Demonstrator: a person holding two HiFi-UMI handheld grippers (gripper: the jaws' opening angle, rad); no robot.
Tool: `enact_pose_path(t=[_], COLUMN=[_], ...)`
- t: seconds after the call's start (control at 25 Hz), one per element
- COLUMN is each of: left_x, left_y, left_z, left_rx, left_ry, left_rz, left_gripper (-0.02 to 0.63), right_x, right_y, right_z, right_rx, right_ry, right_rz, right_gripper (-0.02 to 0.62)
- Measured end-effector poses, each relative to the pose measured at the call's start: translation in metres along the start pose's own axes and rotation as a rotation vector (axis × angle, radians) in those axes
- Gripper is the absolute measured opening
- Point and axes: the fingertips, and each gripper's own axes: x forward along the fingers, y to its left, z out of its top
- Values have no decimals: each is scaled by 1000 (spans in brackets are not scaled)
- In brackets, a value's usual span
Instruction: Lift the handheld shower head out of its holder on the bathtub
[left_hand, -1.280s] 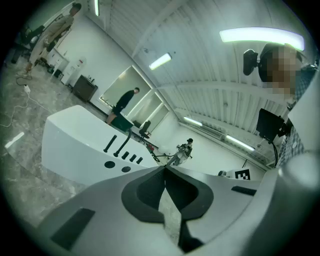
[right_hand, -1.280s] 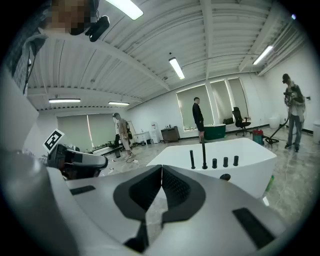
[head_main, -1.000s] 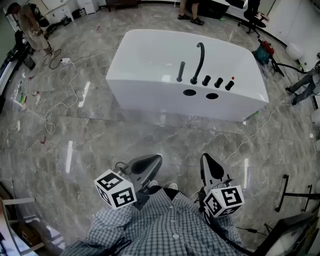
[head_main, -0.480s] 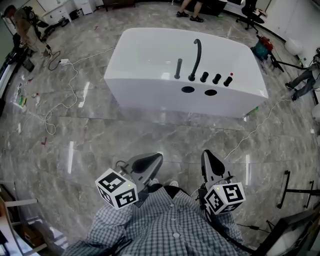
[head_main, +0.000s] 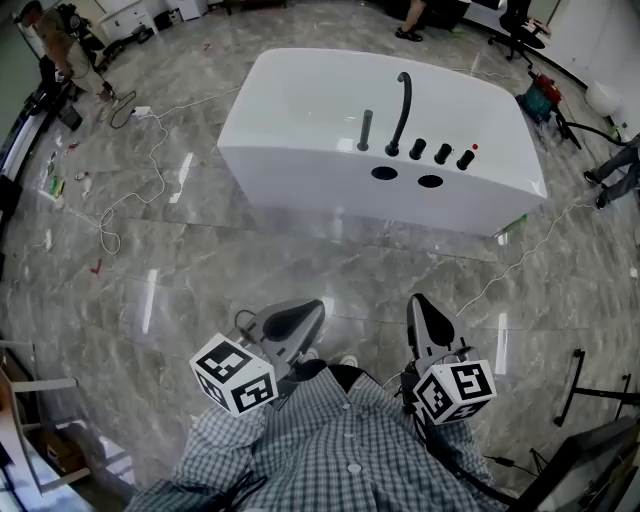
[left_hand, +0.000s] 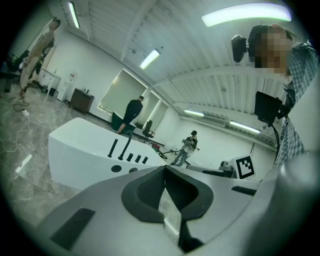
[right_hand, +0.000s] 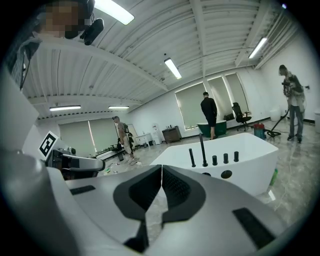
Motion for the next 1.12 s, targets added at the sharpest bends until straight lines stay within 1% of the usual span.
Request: enact_pose_path(t=[0.28,0.44,0.72,0.88,1.12], left_x=[7,17,32,40,66], left_y=[-6,-18,-30,-22,8], left_z=[-3,-7,-21,-18,0], left_rx=[-9,-25,-13,-9,-17], left_ry=[-24,-22,-2,0,4], left_rz=[58,38,27,25,18], left_gripper=[9,9,9,9,9], right_x=[-9,-23,-40,-33,-5], right_y=[-16,-34,-56,-60,-74], right_z=[-1,-2,-12,-14,-7], right_rx=[-4,0,11,13,20], right_ry=[2,-2,4,18,29], right_rz=[32,14,-17,-21,-51], right_gripper=[18,18,18,18,18])
